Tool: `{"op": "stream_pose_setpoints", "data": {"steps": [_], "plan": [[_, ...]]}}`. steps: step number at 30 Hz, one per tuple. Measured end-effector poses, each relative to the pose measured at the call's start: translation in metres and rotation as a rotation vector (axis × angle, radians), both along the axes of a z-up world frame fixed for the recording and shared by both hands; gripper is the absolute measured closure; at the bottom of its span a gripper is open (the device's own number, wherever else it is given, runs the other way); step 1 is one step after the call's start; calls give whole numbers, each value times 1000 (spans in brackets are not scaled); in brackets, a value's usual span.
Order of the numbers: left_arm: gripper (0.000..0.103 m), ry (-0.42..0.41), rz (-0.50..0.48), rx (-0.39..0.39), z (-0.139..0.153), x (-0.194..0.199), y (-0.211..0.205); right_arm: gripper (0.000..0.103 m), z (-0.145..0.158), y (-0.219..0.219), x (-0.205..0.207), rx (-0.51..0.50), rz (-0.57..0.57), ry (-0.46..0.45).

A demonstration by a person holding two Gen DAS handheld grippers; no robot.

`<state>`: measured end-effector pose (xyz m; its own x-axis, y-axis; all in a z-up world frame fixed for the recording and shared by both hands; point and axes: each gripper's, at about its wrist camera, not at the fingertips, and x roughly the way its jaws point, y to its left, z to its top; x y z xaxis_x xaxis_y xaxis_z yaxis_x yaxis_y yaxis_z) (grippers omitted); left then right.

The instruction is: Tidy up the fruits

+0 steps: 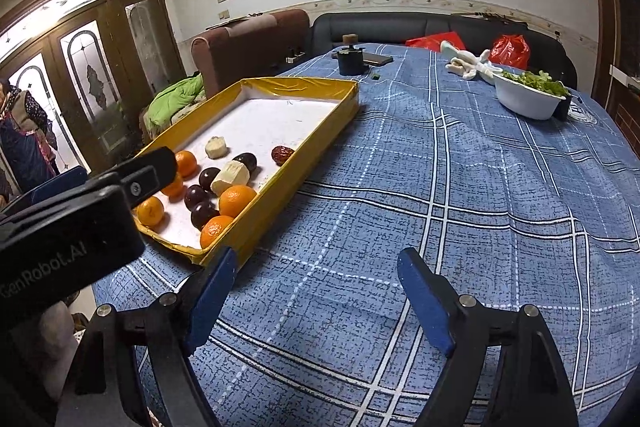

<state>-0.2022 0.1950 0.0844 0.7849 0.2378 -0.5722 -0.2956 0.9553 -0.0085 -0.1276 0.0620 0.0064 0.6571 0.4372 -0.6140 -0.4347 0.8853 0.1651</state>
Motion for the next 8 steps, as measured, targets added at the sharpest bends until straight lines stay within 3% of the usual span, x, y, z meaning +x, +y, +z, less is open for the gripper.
{"op": "stream_pose_setpoints", "data": {"steps": [8], "plan": [[0, 39, -9, -21, 1, 3, 5, 15, 0, 1, 1, 2, 2, 7]]}}
